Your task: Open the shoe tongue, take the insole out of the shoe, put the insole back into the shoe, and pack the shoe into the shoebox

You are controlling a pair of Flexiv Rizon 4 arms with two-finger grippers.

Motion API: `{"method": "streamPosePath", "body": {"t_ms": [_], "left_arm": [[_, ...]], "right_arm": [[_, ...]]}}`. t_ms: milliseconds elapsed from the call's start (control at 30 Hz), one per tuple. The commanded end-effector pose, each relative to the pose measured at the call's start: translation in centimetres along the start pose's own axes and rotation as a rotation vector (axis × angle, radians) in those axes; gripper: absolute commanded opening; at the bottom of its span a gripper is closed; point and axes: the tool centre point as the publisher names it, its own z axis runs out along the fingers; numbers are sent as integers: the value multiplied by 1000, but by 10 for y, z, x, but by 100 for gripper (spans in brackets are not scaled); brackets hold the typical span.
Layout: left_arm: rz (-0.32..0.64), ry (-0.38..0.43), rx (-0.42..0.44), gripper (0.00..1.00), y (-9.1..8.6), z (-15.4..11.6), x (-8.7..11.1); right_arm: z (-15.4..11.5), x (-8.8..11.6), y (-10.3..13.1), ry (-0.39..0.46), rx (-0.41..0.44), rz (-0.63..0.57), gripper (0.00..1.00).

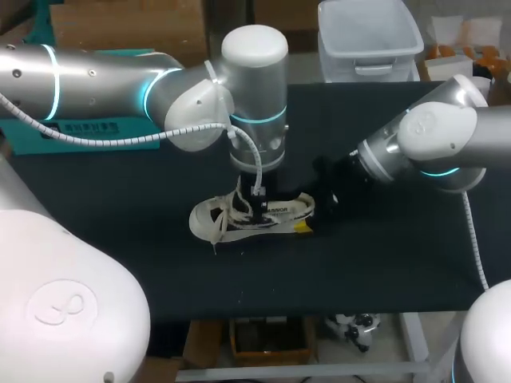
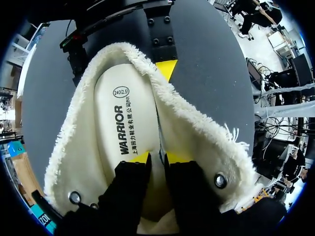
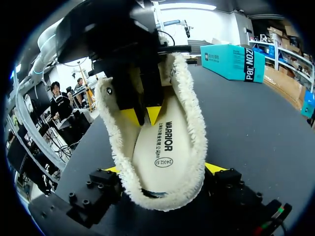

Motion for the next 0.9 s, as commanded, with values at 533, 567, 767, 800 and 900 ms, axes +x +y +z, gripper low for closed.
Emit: {"method": "streamPosePath", "body": {"t_ms": [533,567,767,800,900], "left_arm": [[-48,-104,-93,22,8,62,-22],[-43,-115,-100,24,9,65,-25],[-35,-131,-100,25,12,74,-36],[-33,-137,-94,25,13,75,-39],[-30,-152,-79,25,14,77,-46]], "right_arm": [[8,0,-8,1,-2,1,0],[8,0,-8,1,-2,1,0],[8,0,-8,1,-2,1,0],[8,0,-8,1,-2,1,0],[8,0,-8,1,-2,1,0]]}}
